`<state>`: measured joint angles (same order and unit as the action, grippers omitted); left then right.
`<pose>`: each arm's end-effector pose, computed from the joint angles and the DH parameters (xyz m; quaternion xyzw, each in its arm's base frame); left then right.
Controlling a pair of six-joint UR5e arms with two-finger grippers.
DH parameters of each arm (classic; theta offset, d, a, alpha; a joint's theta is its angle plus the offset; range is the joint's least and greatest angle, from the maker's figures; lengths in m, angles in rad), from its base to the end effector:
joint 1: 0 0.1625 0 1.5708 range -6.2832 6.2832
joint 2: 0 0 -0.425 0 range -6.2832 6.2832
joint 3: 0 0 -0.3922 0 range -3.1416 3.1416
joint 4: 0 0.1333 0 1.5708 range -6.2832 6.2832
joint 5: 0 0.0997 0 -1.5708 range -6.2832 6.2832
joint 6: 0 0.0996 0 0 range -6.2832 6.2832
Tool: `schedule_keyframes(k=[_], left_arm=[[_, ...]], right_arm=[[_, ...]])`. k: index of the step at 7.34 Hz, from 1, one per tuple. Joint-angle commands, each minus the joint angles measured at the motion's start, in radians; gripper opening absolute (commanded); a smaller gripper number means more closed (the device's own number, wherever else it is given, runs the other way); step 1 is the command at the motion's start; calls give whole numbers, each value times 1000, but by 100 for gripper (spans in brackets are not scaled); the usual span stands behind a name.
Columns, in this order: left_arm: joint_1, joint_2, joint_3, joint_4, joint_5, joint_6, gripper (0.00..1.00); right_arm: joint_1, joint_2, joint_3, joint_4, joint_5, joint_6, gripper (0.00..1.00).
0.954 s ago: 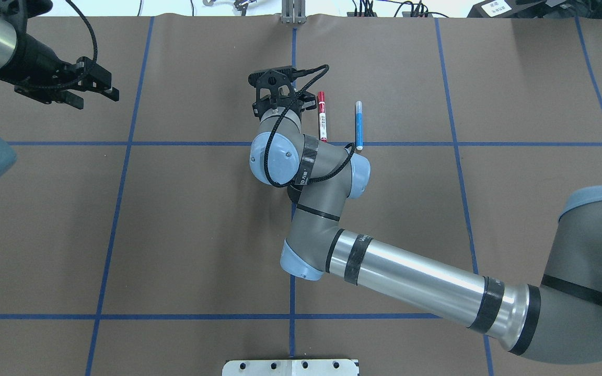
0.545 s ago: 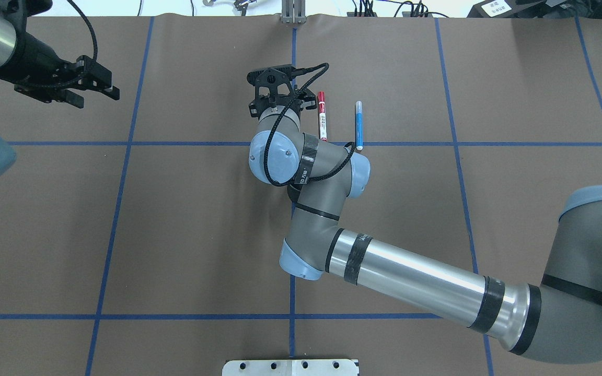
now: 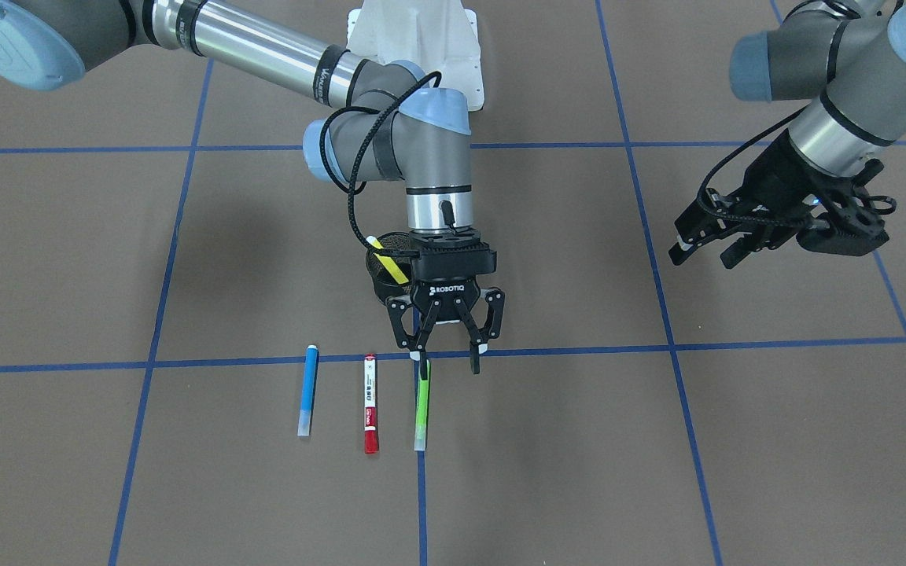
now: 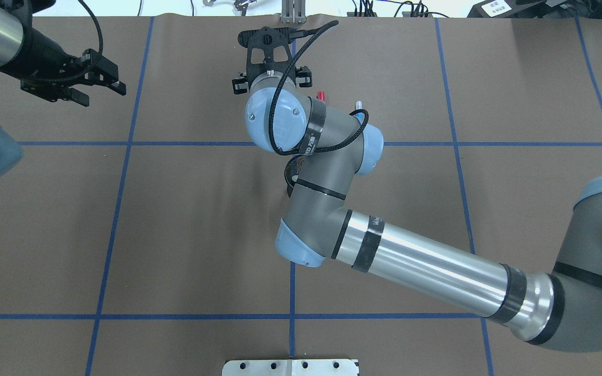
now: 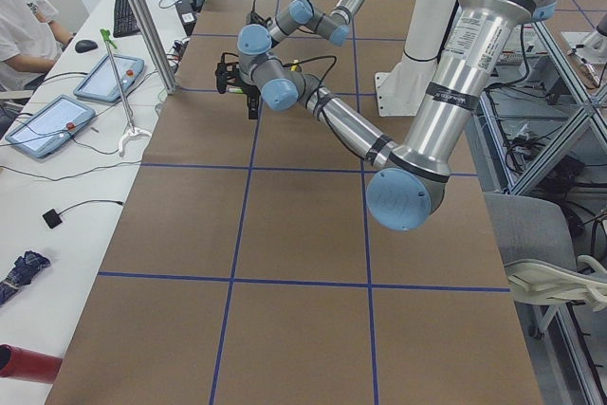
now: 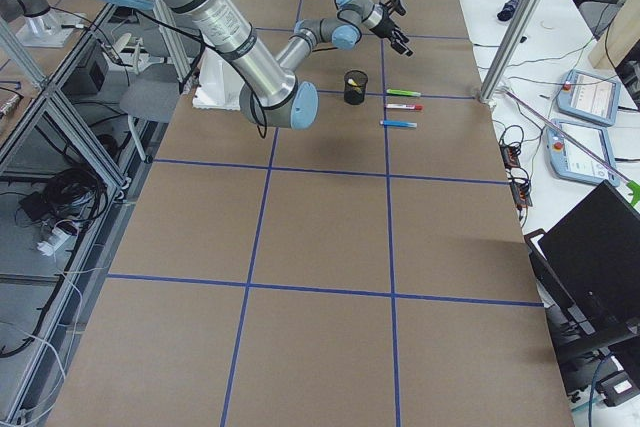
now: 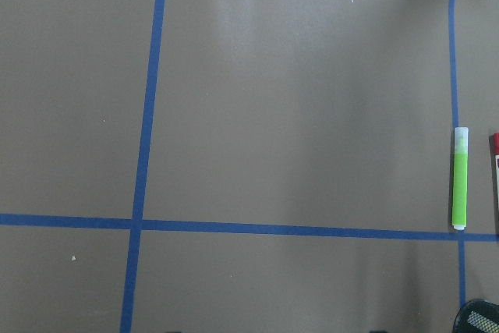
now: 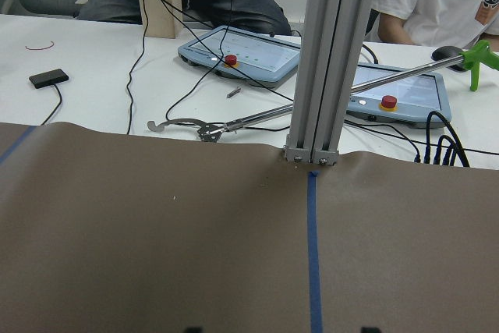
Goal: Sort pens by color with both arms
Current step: 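Withdraw the right arm while the left gripper moves toward the cup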
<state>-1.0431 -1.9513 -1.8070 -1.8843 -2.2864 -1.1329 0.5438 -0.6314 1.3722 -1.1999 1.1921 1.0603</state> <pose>0.2422 -0.5506 0.2953 0.0524 0.5213 -0.0995 0.8459 -0.5620 -0.5386 0.1003 0.3989 -0.3674 0.1132 0.8325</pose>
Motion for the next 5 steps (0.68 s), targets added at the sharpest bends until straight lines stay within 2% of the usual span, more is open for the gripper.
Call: schedule_keyframes(k=[1, 2, 3, 4, 5], left_arm=[[69, -49, 2, 4, 45, -184, 87], [133, -81, -3, 26, 118, -276, 87], [196, -162, -9, 151, 193, -360, 92], [280, -279, -17, 356, 308, -404, 94], [367, -373, -14, 501, 417, -456, 96]], right_arm=[[110, -240, 347, -81, 276, 3, 98], [193, -323, 419, -81, 426, 1, 98], [267, -388, 435, -79, 533, 0, 98], [362, -465, 441, -76, 685, -17, 98], [457, -509, 430, -81, 825, -75, 98]])
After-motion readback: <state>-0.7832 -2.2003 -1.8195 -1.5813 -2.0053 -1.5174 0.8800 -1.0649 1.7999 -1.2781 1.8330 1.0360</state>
